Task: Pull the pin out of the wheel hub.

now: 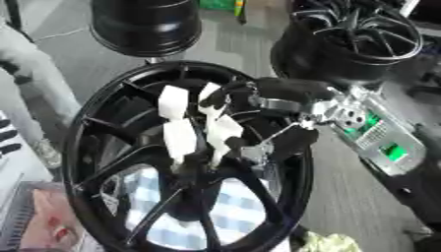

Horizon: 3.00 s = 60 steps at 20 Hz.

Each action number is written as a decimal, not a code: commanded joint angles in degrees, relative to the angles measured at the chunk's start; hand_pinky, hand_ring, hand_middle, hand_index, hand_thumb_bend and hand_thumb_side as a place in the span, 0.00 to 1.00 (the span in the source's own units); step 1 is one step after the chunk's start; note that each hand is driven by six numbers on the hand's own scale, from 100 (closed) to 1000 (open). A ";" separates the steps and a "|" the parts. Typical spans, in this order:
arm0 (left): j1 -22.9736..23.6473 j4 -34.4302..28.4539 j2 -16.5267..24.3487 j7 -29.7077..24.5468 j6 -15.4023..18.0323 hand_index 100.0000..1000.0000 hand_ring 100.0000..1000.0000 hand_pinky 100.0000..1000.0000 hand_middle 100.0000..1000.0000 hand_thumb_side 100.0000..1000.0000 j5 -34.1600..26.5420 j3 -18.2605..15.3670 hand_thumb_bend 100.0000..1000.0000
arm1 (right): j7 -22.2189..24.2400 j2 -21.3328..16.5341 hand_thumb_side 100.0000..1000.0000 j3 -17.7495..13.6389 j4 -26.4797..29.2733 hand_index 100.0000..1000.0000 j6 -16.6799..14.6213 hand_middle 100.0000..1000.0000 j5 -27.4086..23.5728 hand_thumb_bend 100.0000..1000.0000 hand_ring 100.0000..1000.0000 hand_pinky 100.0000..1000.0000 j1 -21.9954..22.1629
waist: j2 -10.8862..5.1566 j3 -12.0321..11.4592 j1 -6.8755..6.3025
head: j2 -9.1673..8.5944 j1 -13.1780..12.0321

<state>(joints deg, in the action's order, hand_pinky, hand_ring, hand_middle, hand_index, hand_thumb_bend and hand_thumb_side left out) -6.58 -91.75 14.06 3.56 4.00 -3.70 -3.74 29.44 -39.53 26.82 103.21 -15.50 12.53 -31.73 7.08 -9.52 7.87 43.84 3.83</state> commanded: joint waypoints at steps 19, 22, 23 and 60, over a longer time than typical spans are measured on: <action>-0.71 -0.96 0.91 -0.22 0.11 0.85 0.78 0.71 0.76 0.83 0.20 -0.01 0.00 | 0.60 0.94 0.51 0.44 -3.28 0.94 1.51 0.86 3.01 0.00 0.85 0.79 -1.22 | -0.50 -0.07 -0.51 | 0.28 0.11; -0.70 -0.93 0.89 -0.21 0.10 0.85 0.78 0.71 0.76 0.83 0.20 -0.03 0.00 | 0.75 1.00 0.52 0.55 -3.85 0.93 1.50 0.86 3.35 0.00 0.85 0.79 -1.10 | -0.52 -0.07 -0.51 | 0.28 0.04; -0.69 -0.93 0.88 -0.21 0.11 0.85 0.78 0.71 0.77 0.83 0.19 -0.03 0.00 | 0.79 1.02 0.52 0.55 -3.99 0.93 1.49 0.86 3.45 0.00 0.85 0.79 -1.08 | -0.52 -0.06 -0.51 | 0.28 0.03; -0.84 -0.92 0.90 -0.42 0.05 0.85 0.79 0.71 0.77 0.83 -0.03 0.02 0.00 | 3.32 2.33 0.47 1.74 -6.06 0.88 0.04 0.81 7.88 0.00 0.73 0.66 -0.14 | -0.45 -0.17 -0.58 | 0.28 0.24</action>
<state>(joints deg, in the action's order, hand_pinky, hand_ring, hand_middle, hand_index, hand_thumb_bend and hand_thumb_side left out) -6.66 -91.75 14.06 3.31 3.99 -3.71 -3.73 32.59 -36.02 28.60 97.15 -15.27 19.59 -31.73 7.12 -9.71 7.86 43.84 3.80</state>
